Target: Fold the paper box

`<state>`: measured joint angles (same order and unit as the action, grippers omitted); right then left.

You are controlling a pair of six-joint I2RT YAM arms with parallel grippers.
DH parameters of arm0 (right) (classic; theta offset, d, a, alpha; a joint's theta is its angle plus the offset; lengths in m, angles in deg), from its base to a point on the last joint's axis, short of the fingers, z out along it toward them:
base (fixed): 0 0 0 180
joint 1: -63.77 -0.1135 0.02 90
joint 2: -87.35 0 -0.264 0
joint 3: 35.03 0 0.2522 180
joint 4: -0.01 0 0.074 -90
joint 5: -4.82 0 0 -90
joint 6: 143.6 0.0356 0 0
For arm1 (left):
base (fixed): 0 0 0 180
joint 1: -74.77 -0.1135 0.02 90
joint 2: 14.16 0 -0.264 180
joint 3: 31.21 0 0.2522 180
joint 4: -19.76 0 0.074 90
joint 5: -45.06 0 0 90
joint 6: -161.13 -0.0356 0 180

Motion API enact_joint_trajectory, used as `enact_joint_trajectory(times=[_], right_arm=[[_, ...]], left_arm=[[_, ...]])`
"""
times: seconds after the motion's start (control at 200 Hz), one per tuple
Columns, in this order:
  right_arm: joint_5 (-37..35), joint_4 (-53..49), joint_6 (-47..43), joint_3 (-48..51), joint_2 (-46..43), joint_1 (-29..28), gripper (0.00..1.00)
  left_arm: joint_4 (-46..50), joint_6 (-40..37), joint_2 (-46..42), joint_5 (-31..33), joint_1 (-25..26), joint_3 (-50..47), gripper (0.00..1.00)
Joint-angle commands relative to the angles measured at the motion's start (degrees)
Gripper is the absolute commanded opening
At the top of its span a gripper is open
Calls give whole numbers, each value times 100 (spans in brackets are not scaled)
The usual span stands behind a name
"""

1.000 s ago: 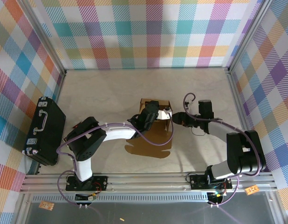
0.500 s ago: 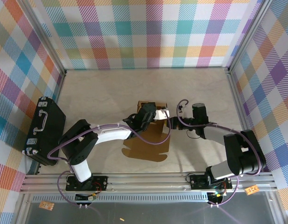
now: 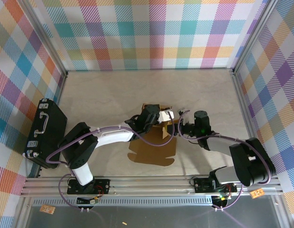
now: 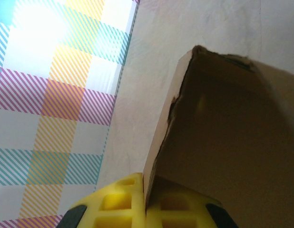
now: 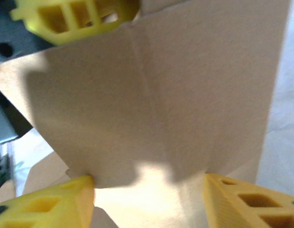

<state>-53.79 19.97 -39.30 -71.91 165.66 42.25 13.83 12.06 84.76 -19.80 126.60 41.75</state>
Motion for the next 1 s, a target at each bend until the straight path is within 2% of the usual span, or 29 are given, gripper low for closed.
enact_joint_trajectory(times=[0.0, 0.135, 0.23, 0.39, 0.425, 0.615, 0.735, 0.8, 0.845, 0.92, 0.995], right_arm=[[-1346, 781, -298, 50, 86, -240, 51], [-1534, 1316, -418, 113, 497, -320, 48], [-2085, 2188, -666, 392, 826, -585, 64], [-3211, 3036, -1201, 466, 1287, -973, 65], [-3450, 3129, -1310, 442, 1358, -1039, 61], [-4074, 3635, -1796, 299, 1788, -1249, 21], [-4046, 3932, -1835, 248, 2043, -1297, 9], [-4045, 4001, -1848, 229, 2131, -1352, 7], [-4039, 3980, -1875, 205, 2153, -1387, 5], [-4111, 3941, -1949, 139, 2219, -1433, 2], [-4133, 3958, -1947, 114, 2284, -1434, 0]], left_arm=[[267, 323, -57, -292, 72, 32, 0], [439, 428, -141, -321, 81, 6, 0], [598, 530, -147, -330, 81, 42, 0], [717, 556, -95, -392, 90, 5, 0], [745, 550, -92, -397, 90, 3, 0], [1044, 653, -110, -350, 79, 127, 0], [1236, 773, -93, -343, 72, 224, 0], [1237, 846, -113, -414, 72, 206, 2], [1282, 915, -126, -483, 63, 219, 8], [1501, 1172, -175, -623, 56, 340, 31], [2086, 1712, -340, -871, 6, 717, 48]])
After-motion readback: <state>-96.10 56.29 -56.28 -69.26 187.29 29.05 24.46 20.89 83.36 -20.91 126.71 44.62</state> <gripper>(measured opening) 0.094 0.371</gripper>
